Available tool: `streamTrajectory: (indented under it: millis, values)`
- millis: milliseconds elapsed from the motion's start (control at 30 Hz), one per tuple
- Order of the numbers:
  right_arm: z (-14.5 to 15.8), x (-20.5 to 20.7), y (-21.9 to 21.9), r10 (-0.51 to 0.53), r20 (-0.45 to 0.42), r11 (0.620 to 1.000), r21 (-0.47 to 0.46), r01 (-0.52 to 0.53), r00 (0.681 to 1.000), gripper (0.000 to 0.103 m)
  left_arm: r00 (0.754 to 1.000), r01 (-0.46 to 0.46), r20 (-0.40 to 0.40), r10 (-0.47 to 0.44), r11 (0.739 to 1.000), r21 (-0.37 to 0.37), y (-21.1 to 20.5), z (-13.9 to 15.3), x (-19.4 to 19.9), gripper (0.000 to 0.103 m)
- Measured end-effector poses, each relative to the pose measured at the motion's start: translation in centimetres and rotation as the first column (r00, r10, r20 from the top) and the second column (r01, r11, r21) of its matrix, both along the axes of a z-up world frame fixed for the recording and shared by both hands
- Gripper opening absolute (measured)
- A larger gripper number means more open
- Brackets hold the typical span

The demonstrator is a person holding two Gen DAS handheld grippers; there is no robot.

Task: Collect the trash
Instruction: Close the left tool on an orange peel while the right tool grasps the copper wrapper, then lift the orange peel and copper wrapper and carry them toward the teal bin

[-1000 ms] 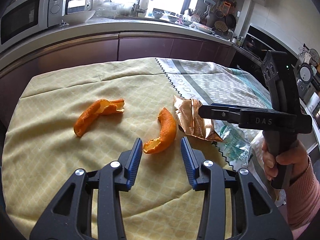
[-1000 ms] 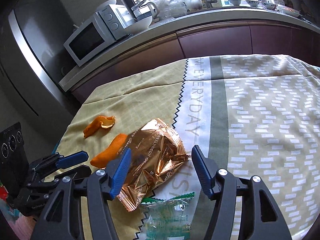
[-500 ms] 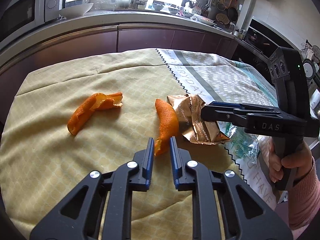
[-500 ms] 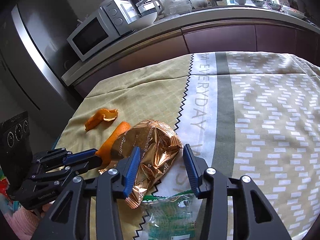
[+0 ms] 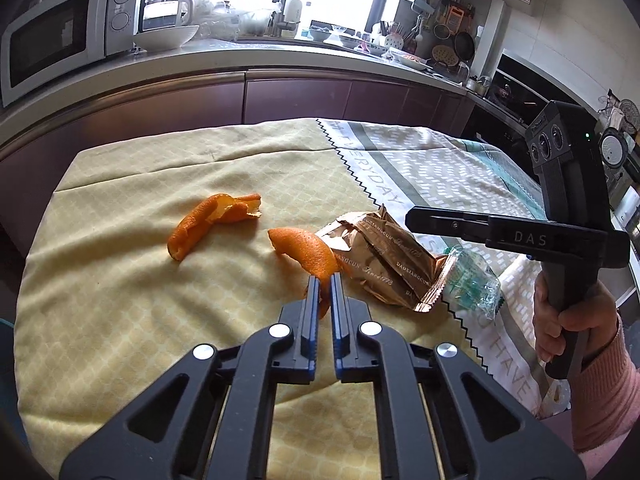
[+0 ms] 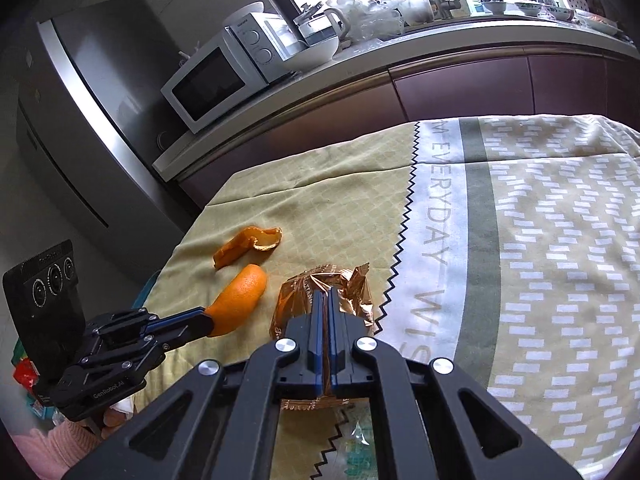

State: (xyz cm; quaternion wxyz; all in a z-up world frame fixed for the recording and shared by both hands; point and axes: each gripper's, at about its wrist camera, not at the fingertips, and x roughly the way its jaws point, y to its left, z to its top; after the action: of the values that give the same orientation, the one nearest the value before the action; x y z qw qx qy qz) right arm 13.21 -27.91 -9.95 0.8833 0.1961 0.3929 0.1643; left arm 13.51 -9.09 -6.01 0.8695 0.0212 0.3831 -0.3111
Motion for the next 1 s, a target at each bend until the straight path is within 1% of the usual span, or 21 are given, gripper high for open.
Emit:
streamTrajectory:
  millis: [67, 100, 133, 167, 233, 300, 367, 400, 433, 533, 600, 633, 667, 867, 1000]
  values:
    - [-0.1, -0.1, 0.0, -0.010, -0.006, 1.000, -0.010, 0.010, 1.000, 0.008, 1.000, 0.003, 0.006, -0.003, 1.000, -0.001, 0.5, 0.1, -0.5, 0.006]
    - [-0.3, -0.1, 0.0, -0.012, -0.013, 1.000, -0.014, 0.012, 1.000, 0.016, 1.000, 0.000, 0.010, 0.000, 1.000, 0.006, 0.6, 0.1, -0.7, 0.006]
    - [-0.4, -0.2, 0.0, -0.015, -0.015, 1.000, -0.015, 0.015, 1.000, 0.032, 1.000, 0.002, 0.009, -0.002, 1.000, 0.010, 0.8, 0.0, -0.9, 0.007]
    - [-0.4, -0.3, 0.2, -0.018, -0.015, 0.999, -0.026, 0.018, 1.000, 0.036, 1.000, 0.007, 0.003, -0.007, 1.000, 0.010, 1.0, -0.1, -1.0, 0.007]
    - [-0.8, -0.2, 0.6, -0.008, -0.028, 0.999, -0.053, 0.007, 1.000, 0.036, 1.000, 0.017, -0.001, -0.016, 1.000, 0.014, 1.1, -0.2, -1.1, 0.011]
    - [-1.2, -0.1, 0.9, 0.000, -0.041, 0.998, -0.062, -0.002, 0.999, 0.035, 0.999, 0.031, -0.009, -0.031, 0.999, 0.015, 0.9, -0.5, -1.1, 0.023]
    - [-1.5, -0.1, 1.2, 0.001, -0.046, 0.996, -0.083, -0.005, 0.999, 0.033, 0.999, 0.031, -0.014, -0.030, 0.999, 0.027, 0.6, -0.7, -1.1, 0.028]
    - [-1.6, -0.1, 1.3, 0.001, -0.045, 0.997, -0.082, -0.005, 0.999, 0.031, 0.999, 0.038, -0.020, -0.037, 0.999, 0.030, 0.4, -0.9, -1.0, 0.028]
    - [-1.7, -0.1, 1.3, 0.003, -0.046, 0.997, -0.076, -0.007, 0.999, 0.025, 0.999, 0.039, -0.025, -0.039, 0.999, 0.037, 0.2, -1.0, -1.0, 0.028]
    - [-1.7, -0.2, 1.2, 0.006, -0.041, 0.998, -0.068, -0.009, 0.999, 0.024, 0.999, 0.041, -0.031, -0.039, 0.998, 0.057, -0.3, -1.5, -1.0, 0.028]
    - [-1.7, -0.4, 1.3, 0.010, -0.041, 0.998, -0.060, -0.012, 0.999, 0.022, 0.999, 0.035, -0.044, -0.033, 0.998, 0.058, -0.3, -1.7, -0.7, 0.010]
    - [-1.7, -0.5, 1.3, 0.010, -0.039, 0.998, -0.058, -0.012, 0.999, 0.022, 0.998, 0.034, -0.049, -0.032, 0.998, 0.048, -0.2, -1.8, -0.6, 0.010]
    - [-1.7, -0.5, 1.3, 0.012, -0.038, 0.998, -0.053, -0.014, 0.999, 0.022, 0.998, 0.031, -0.048, -0.029, 0.999, 0.041, -0.1, -1.7, -0.6, 0.006]
    - [-1.1, -0.9, 1.3, 0.020, -0.015, 0.999, -0.030, -0.020, 1.000, 0.021, 1.000, 0.010, -0.027, -0.009, 0.999, 0.040, 0.4, -1.4, -1.1, 0.005]
    - [-0.4, -1.1, 1.6, 0.026, 0.007, 1.000, -0.018, -0.026, 1.000, 0.022, 1.000, -0.003, -0.014, 0.003, 1.000, 0.024, 1.2, -0.8, -1.7, 0.005]
